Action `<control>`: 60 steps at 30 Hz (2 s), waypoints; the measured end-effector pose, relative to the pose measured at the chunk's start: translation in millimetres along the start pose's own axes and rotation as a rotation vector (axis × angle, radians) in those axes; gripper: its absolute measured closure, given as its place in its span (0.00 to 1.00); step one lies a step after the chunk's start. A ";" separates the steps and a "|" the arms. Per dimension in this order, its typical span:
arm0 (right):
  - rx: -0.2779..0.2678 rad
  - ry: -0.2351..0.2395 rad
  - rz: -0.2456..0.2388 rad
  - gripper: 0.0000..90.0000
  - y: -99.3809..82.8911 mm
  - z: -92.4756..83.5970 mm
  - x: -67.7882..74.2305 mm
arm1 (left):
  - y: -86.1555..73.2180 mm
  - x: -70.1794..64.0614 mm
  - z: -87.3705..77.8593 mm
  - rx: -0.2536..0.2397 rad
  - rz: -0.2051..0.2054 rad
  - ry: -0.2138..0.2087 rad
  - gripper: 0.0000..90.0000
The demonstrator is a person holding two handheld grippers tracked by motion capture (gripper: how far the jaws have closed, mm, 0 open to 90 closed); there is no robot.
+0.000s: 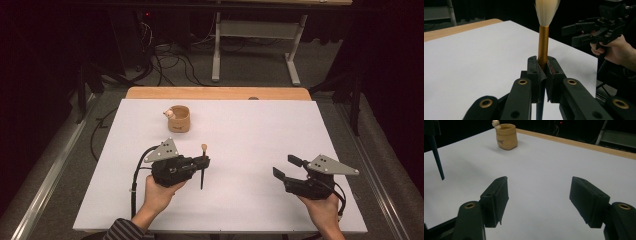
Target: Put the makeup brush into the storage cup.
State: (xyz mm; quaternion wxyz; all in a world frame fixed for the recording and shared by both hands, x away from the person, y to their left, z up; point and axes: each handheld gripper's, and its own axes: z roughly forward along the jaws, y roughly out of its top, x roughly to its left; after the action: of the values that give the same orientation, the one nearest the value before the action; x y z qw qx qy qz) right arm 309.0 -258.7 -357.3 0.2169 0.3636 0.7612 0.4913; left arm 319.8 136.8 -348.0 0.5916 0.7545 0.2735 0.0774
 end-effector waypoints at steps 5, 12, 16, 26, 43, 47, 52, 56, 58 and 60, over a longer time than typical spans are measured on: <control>-0.023 -0.030 0.012 0.32 -8.0 -1.8 -4.7 | 0.0 0.7 -0.9 0.001 0.002 0.004 0.93; -0.010 -0.063 0.025 0.30 -18.0 0.6 -11.8 | 0.3 0.8 -2.9 -0.001 -0.001 0.010 0.93; -0.012 -0.066 0.027 0.30 -26.0 3.1 -13.9 | 0.4 2.6 -6.1 -0.005 -0.002 0.017 0.93; -0.007 -0.088 0.032 0.30 -41.6 6.1 -19.5 | 1.1 2.3 -10.4 0.009 0.011 0.040 0.93; 0.019 -0.084 0.049 0.31 -50.3 8.5 -22.7 | 26.4 5.9 -18.5 -0.013 0.043 0.082 0.93; 0.020 -0.077 0.033 0.31 -50.8 9.1 -21.6 | 29.6 7.3 -19.5 -0.024 0.043 0.087 0.93; 0.021 -0.078 0.035 0.31 -51.0 9.6 -21.2 | 33.7 11.2 -21.2 -0.033 0.043 0.098 0.93; 0.021 -0.076 0.030 0.31 -51.5 9.2 -20.1 | 38.0 16.2 -21.7 -0.037 0.041 0.113 0.93; 0.021 -0.074 0.029 0.31 -51.7 9.2 -20.0 | 39.9 18.6 -21.6 -0.039 0.041 0.122 0.93; 0.021 -0.075 0.032 0.31 -51.5 9.3 -19.9 | 41.5 21.2 -21.7 -0.041 0.037 0.127 0.93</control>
State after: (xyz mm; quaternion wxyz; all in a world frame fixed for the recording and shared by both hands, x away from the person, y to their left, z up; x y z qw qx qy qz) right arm 310.6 -281.5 -408.5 0.2336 0.3961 0.7517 0.4728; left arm 341.3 159.7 -307.3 0.5867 0.7407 0.2951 0.1416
